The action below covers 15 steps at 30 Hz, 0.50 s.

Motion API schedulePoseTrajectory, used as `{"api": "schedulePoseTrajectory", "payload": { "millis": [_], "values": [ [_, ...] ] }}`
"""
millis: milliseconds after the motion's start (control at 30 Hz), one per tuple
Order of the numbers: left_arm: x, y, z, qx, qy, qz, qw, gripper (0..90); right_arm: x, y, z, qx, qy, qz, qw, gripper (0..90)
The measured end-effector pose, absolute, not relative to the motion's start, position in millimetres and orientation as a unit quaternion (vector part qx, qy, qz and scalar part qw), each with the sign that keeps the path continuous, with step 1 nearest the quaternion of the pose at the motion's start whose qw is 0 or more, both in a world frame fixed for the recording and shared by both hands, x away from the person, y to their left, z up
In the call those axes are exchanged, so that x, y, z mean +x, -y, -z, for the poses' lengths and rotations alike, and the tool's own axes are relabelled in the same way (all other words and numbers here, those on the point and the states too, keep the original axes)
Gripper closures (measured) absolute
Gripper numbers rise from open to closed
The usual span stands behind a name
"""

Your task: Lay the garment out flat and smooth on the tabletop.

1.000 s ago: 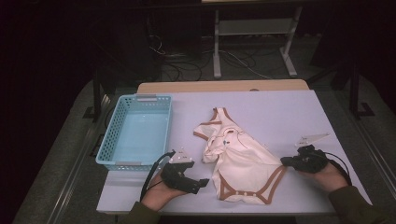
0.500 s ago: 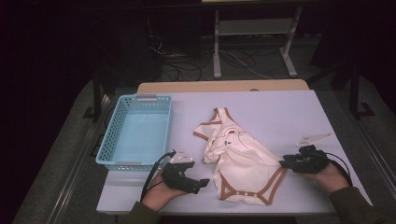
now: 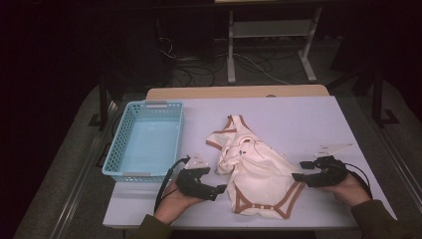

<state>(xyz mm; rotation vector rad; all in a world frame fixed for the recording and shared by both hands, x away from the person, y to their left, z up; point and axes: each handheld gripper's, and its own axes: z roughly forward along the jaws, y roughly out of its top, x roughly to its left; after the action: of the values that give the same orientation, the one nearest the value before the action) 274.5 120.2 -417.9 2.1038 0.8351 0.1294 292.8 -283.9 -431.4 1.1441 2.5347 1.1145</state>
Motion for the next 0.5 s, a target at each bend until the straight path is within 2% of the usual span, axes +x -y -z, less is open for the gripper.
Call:
{"api": "schedulePoseTrajectory", "payload": {
  "millis": [233,500],
  "values": [
    [285,-114,410,0.828,-0.349,-0.068,0.435,18.7,293,283,432,0.381,-0.844,-0.369,0.075,38.5],
    [306,-114,401,0.810,-0.374,-0.083,0.444,29.0,293,284,433,0.383,-0.845,-0.366,0.078,38.9]
  ]
}}
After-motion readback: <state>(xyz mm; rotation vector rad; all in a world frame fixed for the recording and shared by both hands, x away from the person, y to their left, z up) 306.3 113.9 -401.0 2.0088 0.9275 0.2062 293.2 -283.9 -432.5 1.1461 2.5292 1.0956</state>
